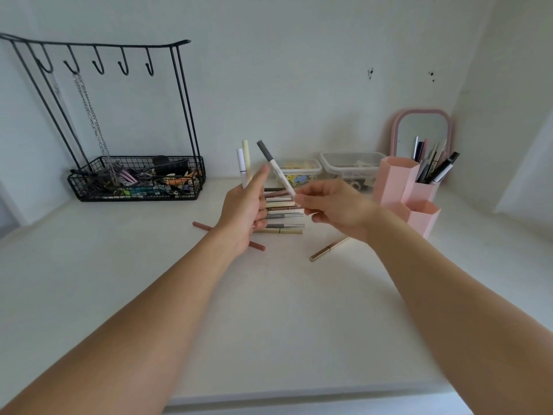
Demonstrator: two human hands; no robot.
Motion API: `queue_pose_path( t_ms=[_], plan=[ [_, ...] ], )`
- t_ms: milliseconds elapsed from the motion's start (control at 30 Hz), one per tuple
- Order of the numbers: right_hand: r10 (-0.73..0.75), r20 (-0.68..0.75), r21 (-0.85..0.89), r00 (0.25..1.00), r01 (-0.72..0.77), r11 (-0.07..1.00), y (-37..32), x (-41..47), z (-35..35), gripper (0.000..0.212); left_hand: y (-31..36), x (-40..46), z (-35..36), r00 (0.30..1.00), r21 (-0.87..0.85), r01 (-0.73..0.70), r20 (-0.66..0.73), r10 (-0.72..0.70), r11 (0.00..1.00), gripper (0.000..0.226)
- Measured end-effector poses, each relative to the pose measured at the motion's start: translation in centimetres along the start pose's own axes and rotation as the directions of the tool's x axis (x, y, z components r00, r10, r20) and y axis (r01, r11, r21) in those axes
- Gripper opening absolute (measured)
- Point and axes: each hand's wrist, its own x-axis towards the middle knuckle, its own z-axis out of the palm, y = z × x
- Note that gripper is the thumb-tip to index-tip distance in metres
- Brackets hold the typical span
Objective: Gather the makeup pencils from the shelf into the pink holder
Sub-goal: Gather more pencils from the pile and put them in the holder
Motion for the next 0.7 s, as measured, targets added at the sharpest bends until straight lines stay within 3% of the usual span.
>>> queue_pose_path(
  t_ms=[133,267,467,700],
  plan=[
    [-0.054,0.061,0.242,0.997,0.038,0.970,-0.1,-0.1,2.4,0.007,-0.3,0.0,0.4,0.994,0.038,-0.108,0.016,0.107,0.993,0.042],
    [-0.057,0.071,0.335,0.996,0.030,0.942,0.2,-0.4,3.7,0.008,-0.6,0.2,0.2,0.992,0.023,-0.129,0.004,0.129,0.991,0.045],
    [-0.089,0.072,0.295,0.993,0.064,0.953,0.6,-0.6,4.7,0.009,-0.9,0.2,0.6,0.986,0.047,-0.164,-0.004,0.164,0.985,0.020],
    [-0.064,-0.061,0.091,0.996,0.069,0.993,0.6,0.0,3.9,0.007,-1.3,1.0,0.3,0.982,0.196,-0.176,-0.031,0.186,0.965,0.045]
  ],
)
